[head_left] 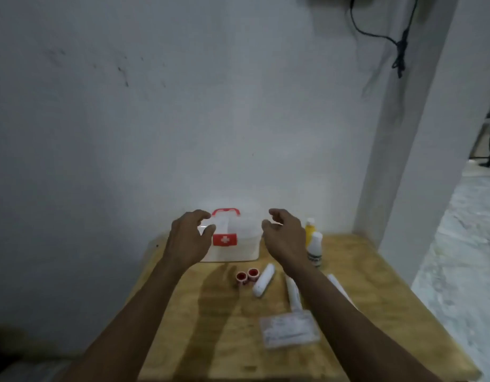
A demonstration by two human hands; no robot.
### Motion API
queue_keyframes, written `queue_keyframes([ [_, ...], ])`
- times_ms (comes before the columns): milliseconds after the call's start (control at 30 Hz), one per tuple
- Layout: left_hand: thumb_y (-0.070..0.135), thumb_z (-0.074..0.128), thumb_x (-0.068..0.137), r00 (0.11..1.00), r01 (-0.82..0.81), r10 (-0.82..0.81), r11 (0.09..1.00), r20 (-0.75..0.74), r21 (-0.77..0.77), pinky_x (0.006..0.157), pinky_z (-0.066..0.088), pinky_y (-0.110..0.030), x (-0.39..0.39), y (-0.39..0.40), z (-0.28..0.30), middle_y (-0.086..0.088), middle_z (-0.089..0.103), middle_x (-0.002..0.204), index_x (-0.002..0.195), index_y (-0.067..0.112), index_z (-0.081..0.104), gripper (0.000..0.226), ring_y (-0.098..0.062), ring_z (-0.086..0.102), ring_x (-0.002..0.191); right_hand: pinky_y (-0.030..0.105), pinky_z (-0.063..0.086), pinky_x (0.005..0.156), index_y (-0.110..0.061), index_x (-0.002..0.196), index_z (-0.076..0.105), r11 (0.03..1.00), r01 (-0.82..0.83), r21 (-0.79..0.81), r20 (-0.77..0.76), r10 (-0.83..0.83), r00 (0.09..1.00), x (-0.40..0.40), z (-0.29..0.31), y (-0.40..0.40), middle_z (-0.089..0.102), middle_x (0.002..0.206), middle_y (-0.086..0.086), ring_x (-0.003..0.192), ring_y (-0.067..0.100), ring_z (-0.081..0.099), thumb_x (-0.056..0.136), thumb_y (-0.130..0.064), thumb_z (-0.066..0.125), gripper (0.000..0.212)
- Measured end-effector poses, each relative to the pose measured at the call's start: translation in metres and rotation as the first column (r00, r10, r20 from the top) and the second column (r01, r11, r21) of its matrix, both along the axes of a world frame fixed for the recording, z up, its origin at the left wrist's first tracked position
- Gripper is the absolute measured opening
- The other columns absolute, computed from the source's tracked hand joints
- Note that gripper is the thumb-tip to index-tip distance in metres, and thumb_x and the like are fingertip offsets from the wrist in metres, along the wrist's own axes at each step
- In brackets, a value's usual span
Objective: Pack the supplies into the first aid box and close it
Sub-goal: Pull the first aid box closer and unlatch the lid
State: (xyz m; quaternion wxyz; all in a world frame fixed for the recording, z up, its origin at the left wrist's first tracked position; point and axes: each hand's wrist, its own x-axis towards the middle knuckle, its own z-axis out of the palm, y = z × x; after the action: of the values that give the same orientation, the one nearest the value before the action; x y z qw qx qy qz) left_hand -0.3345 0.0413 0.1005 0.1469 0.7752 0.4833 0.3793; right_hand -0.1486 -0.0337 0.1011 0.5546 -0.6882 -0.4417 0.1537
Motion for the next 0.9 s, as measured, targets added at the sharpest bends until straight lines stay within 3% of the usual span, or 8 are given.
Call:
queue_keyframes([
  [300, 0.04, 0.055, 0.095, 0.996, -0.072, 0.079, 0.977, 0.028, -0.202, 0.112, 0.031, -0.04, -0.003, 0.08, -0.043, -0.01, 0.045, 0.148, 0.142, 0.014, 0.045, 0.055, -0.028, 0.04, 0.136, 0.037, 0.03, 0.113, -0.021, 0.146, 0.04, 0.982, -0.041, -0.185, 0.038, 0.049, 0.998, -0.01, -0.035, 0.093, 0.033, 0.156, 0.004, 0.143, 0.024, 0.033, 0.097, -0.038, 0.052, 0.053],
  [500, 0.051, 0.039, 0.097, 0.996, -0.04, 0.062, 0.951, 0.062, -0.307, 0.116, 0.026, -0.045, 0.013, 0.114, -0.058, -0.003, 0.032, 0.158, 0.149, 0.025, 0.032, 0.059, -0.027, 0.032, 0.144, 0.046, 0.026, 0.116, -0.031, 0.149, 0.032, 0.963, -0.048, -0.264, 0.066, 0.068, 0.996, 0.001, -0.057, 0.134, 0.018, 0.162, 0.002, 0.147, 0.027, 0.024, 0.099, -0.049, 0.039, 0.053],
  [900, 0.052, 0.036, 0.097, 0.992, -0.034, 0.072, 0.941, 0.1, -0.336, 0.113, 0.03, -0.051, 0.004, 0.081, -0.065, -0.003, 0.029, 0.159, 0.15, 0.027, 0.028, 0.059, -0.03, 0.033, 0.144, 0.041, 0.021, 0.118, -0.031, 0.151, 0.029, 0.97, -0.038, -0.242, 0.074, 0.058, 0.996, -0.013, -0.066, 0.1, 0.017, 0.163, 0.001, 0.149, 0.022, 0.016, 0.101, -0.048, 0.036, 0.053],
])
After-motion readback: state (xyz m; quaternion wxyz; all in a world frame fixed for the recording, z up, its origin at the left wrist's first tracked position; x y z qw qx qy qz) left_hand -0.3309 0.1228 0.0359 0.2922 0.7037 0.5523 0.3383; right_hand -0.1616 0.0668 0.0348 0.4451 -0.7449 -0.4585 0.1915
